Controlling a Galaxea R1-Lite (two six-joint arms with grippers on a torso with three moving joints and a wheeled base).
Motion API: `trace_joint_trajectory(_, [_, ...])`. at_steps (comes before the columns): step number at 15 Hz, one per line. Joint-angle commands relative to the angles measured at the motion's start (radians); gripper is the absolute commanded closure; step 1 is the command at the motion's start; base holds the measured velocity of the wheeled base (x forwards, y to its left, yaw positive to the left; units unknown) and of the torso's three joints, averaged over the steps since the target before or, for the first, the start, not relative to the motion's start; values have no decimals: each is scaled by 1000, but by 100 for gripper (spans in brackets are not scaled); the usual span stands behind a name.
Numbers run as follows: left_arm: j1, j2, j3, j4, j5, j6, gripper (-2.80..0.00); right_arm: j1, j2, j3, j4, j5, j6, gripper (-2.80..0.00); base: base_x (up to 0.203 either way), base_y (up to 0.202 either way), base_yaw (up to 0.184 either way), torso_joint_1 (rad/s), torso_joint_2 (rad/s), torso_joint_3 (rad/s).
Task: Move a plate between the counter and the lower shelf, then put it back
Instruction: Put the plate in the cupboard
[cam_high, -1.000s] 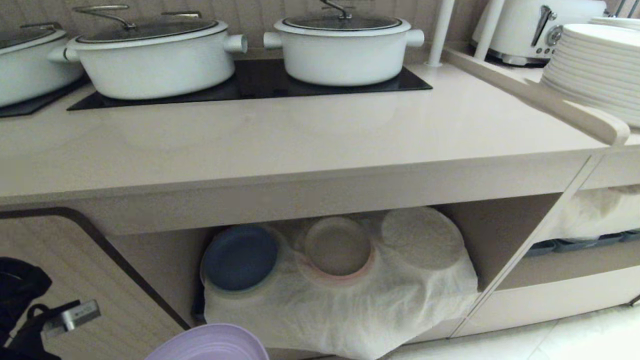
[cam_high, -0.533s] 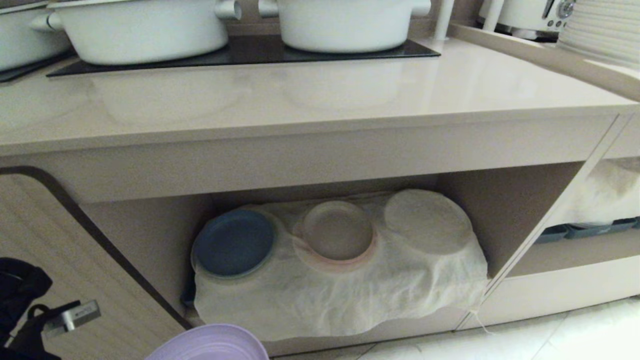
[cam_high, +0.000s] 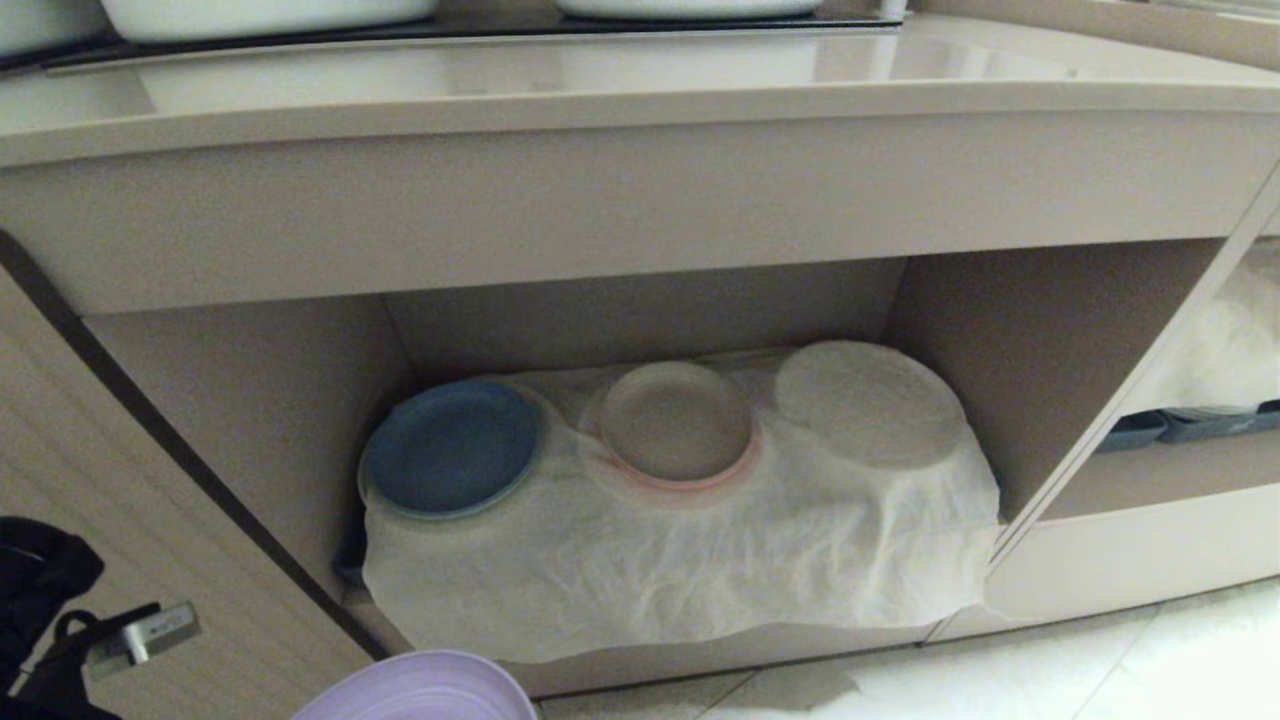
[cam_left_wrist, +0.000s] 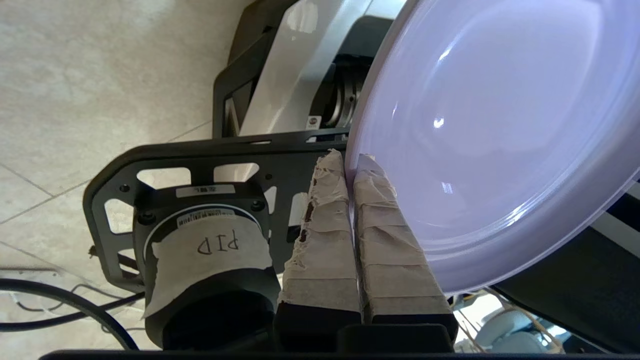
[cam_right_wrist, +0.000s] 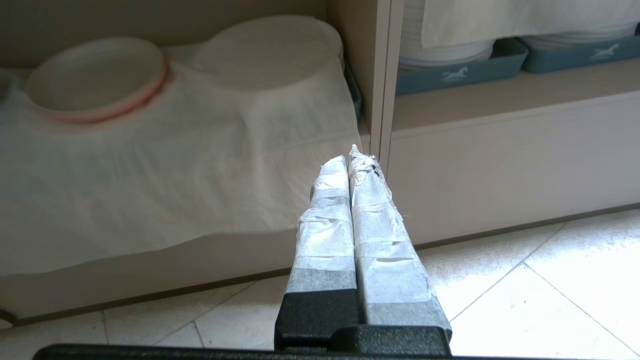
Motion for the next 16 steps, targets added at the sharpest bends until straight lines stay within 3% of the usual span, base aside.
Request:
trace_joint_trajectory(1, [0, 1, 4, 4, -2, 0, 0, 1, 0, 0, -2, 0, 1, 0, 0, 0, 0, -51, 194, 136])
trace_joint_trajectory(16, [0, -19, 3, 4, -2, 0, 0, 0, 0, 0, -2, 0, 1, 0, 0, 0, 0, -3, 13, 8])
